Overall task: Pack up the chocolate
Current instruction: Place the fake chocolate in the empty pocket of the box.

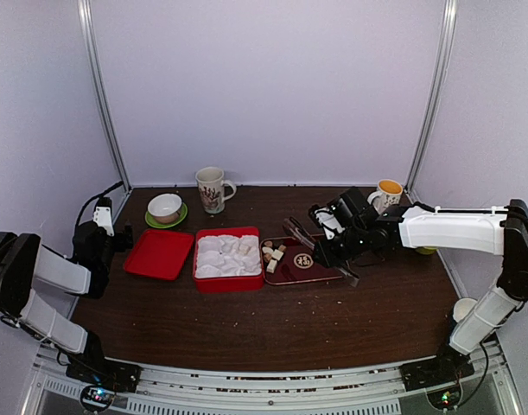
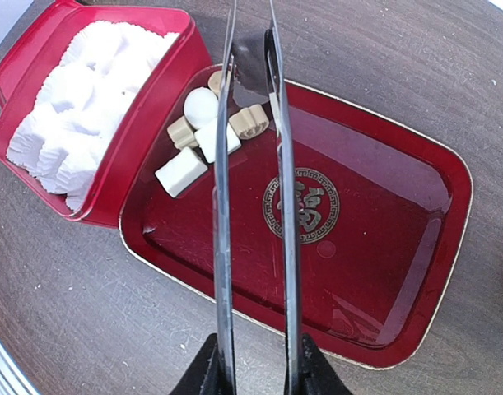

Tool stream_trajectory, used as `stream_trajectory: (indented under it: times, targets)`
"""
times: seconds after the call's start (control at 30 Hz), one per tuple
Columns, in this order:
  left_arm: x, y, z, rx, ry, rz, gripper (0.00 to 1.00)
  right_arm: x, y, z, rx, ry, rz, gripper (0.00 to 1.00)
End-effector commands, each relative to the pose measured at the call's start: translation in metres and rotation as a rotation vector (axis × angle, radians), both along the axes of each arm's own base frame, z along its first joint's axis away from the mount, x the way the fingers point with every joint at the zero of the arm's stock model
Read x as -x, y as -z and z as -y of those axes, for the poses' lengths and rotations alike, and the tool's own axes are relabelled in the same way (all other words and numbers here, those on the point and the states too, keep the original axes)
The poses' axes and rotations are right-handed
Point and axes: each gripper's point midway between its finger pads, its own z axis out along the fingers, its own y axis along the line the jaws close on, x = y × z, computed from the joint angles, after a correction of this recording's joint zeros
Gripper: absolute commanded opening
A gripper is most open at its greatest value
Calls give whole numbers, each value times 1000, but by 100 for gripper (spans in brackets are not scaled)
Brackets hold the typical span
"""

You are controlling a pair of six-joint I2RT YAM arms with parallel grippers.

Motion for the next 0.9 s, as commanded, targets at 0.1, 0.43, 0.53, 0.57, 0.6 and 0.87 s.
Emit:
stream_trajectory:
  times: [0.1,0.43,0.53,0.57,0.6,0.87]
  targets:
    - [-3,-13,-3,11,-13,50,98,-2,-8,-1,-24,-3,24,27]
    - [-3,-13,-3,10,-12,51,98,6,-9,-4,-30,-44,15,27]
    - [-3,-13,-3,10,-13,52,98,10,-14,-9,-51,-63,23,28]
    - [-3,-13,-3,10,-12,51,98,11,-15,-11,-54,-68,24,28]
    - [-3,-13,-3,10,-13,50,98,12,-15,-12,-55,-71,24,28]
    - [-3,-13,-3,10,-12,50,98,19,-15,-19,-56,-99,23,28]
